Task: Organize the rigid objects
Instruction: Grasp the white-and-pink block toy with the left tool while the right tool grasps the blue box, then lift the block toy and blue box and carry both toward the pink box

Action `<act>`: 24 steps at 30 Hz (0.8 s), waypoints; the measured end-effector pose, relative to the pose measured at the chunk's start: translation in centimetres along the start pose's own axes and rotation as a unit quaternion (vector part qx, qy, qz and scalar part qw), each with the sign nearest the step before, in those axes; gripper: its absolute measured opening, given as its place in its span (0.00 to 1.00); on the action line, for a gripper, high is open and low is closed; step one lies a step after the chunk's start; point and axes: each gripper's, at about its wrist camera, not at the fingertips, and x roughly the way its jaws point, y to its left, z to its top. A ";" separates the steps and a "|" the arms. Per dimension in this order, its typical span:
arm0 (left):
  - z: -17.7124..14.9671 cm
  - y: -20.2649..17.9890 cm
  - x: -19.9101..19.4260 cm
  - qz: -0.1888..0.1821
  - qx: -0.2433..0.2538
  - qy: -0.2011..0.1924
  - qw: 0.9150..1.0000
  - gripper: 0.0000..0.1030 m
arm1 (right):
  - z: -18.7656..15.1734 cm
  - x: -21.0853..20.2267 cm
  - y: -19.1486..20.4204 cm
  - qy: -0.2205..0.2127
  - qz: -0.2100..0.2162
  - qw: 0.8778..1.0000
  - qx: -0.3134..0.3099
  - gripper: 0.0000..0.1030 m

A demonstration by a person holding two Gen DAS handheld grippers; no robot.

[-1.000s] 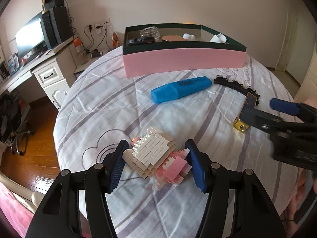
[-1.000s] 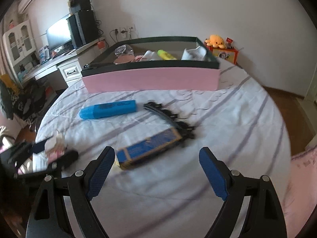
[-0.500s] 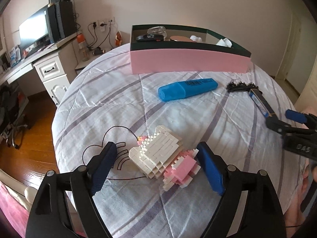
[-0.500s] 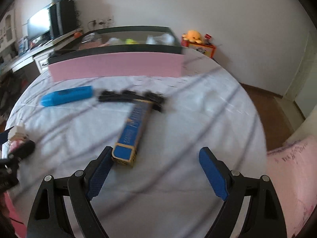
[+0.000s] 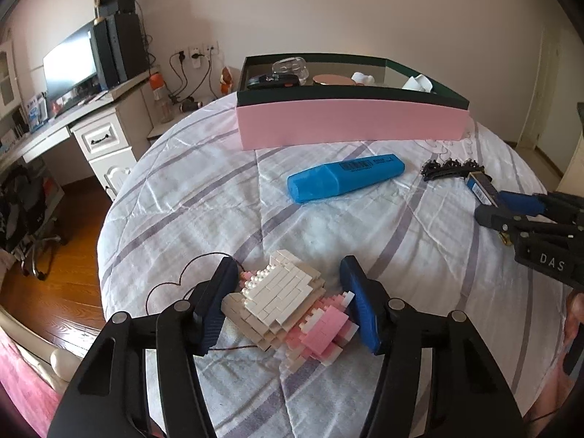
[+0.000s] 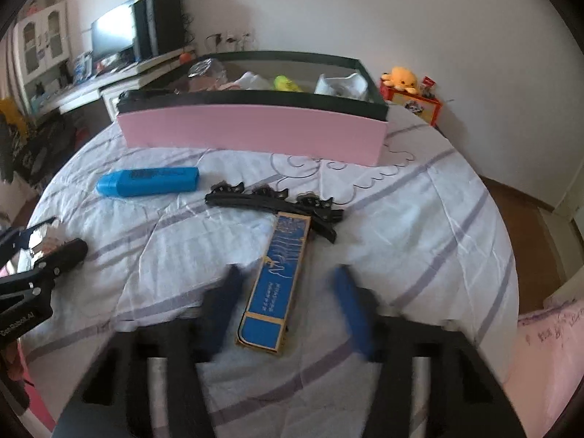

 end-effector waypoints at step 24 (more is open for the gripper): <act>4.0 -1.4 -11.0 0.012 0.010 -0.115 0.993 0.58 | 1.9 -13.2 -1.0 -0.151 0.072 0.986 -0.001 0.20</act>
